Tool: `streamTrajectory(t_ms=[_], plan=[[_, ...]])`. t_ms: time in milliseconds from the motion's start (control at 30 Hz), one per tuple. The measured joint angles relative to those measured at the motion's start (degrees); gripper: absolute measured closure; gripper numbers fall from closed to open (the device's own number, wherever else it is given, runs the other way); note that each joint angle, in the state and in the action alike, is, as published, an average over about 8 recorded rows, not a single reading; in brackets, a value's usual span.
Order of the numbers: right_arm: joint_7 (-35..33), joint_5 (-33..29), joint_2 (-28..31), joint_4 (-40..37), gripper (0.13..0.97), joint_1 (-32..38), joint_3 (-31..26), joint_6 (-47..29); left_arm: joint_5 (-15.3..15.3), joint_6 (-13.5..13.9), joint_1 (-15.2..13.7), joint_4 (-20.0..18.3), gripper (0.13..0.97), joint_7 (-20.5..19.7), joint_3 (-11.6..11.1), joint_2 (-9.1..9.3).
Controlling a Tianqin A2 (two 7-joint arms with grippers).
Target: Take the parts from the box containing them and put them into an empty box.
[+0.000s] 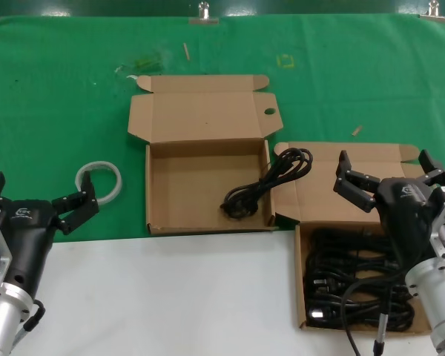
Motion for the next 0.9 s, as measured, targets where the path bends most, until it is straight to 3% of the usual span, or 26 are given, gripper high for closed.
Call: streamTrajectory(t_ms=[900], plan=[[0.6,-0.3,0.0,-0.2,0.129,-0.1,0.2,-0.4,0.0,0.0,0.0,0.0,0.132,0.0,0.0,0.00]])
